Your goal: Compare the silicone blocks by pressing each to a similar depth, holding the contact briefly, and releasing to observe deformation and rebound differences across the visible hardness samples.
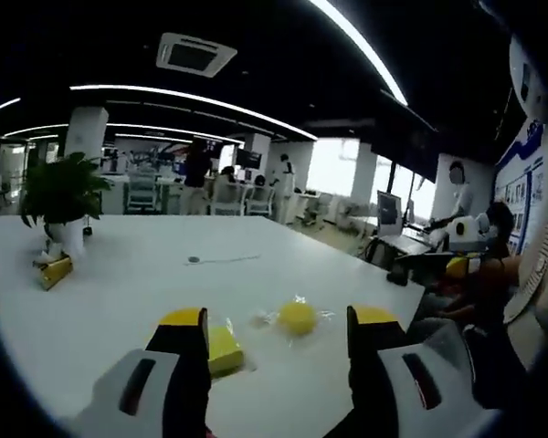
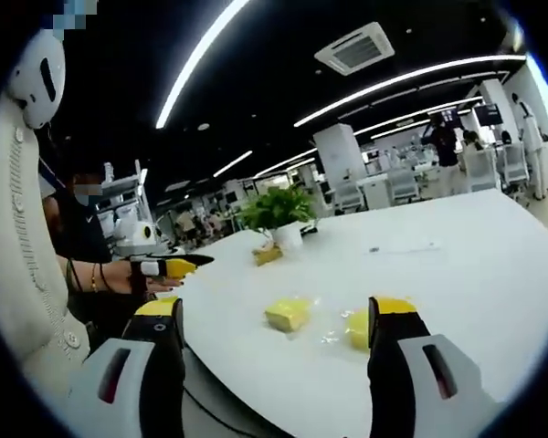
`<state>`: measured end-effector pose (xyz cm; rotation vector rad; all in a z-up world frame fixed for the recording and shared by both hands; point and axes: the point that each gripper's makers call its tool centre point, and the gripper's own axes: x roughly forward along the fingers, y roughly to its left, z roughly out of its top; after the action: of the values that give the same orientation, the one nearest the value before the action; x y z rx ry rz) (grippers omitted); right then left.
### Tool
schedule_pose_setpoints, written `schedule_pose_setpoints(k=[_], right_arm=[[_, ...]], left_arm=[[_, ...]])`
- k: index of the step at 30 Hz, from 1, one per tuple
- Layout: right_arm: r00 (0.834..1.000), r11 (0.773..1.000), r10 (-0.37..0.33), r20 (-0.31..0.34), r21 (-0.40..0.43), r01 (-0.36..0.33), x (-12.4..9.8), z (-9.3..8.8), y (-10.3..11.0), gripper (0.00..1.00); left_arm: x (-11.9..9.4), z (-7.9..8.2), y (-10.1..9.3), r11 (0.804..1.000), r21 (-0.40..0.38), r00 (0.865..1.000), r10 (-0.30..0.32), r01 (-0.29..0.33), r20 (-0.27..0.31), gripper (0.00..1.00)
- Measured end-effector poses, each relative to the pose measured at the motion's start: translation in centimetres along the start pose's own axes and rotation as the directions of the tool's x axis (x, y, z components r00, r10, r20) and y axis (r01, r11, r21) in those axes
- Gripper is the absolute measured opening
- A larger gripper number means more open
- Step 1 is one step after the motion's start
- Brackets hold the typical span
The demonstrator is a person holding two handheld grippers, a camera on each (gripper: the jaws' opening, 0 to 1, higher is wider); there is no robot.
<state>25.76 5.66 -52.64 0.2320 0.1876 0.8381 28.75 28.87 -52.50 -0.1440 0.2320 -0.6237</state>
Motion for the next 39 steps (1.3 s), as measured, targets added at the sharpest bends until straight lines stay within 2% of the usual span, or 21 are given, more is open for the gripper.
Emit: schedule_pose_setpoints(k=[2,4,7,10,12,16,19,22,30,39], right_arm=[[1.000,1.000,-0.007,0.006,0.008,0.007,0.3,0.2,0.3,0.81],[1.000,1.000,-0.003,0.028,0.016,0.002,0.7,0.4,0.6,0.84],[1.000,1.000,-0.005,0.008,0.028,0.005,1.1,-0.1,0.6,0.88],[1.000,1.000,0.000,-0.019,0.020,0.000,1.2,-0.6,0.8,0.85],[1.000,1.000,0.001,-0.022,0.021,0.000,1.2,-0.7,0.8,0.84],[1.000,1.000,-0.002,-0.027,0.021,0.002,1.0,-0.7,0.6,0.83],[0.999,1.000,0.002,-0.037,0.021,-0.001,1.0,-0.9,0.6,0.82],[0.999,1.000,0.001,-0.038,0.024,0.000,1.0,-0.9,0.5,0.83],[0.999,1.000,0.004,-0.039,0.028,-0.003,0.9,-1.0,0.4,0.82],[1.000,1.000,0.005,-0.029,0.015,-0.005,0.9,-0.5,0.3,0.83]], left_arm=[[-1.1,-0.3,1.2,0.999,0.008,0.999,0.046,-0.046,-0.011,0.62],[-1.6,-0.4,1.6,0.999,0.003,0.998,0.055,-0.055,-0.006,0.62],[-2.2,-0.2,2.4,0.996,-0.029,0.996,0.086,-0.085,0.021,0.62],[-2.5,0.0,3.2,0.989,-0.071,0.990,0.135,-0.131,0.048,0.62],[-2.5,0.0,3.3,0.987,-0.096,0.989,0.136,-0.131,0.053,0.62],[-2.5,0.0,3.1,0.986,-0.080,0.988,0.148,-0.144,0.049,0.62],[-2.4,0.1,2.8,0.987,-0.078,0.988,0.143,-0.139,0.052,0.57],[-2.2,0.0,2.5,0.988,-0.078,0.989,0.138,-0.135,0.048,0.60],[-2.2,-0.3,2.2,0.989,-0.051,0.990,0.143,-0.141,0.022,0.56],[-2.6,-0.4,2.2,0.986,-0.051,0.987,0.160,-0.159,0.028,0.58]])
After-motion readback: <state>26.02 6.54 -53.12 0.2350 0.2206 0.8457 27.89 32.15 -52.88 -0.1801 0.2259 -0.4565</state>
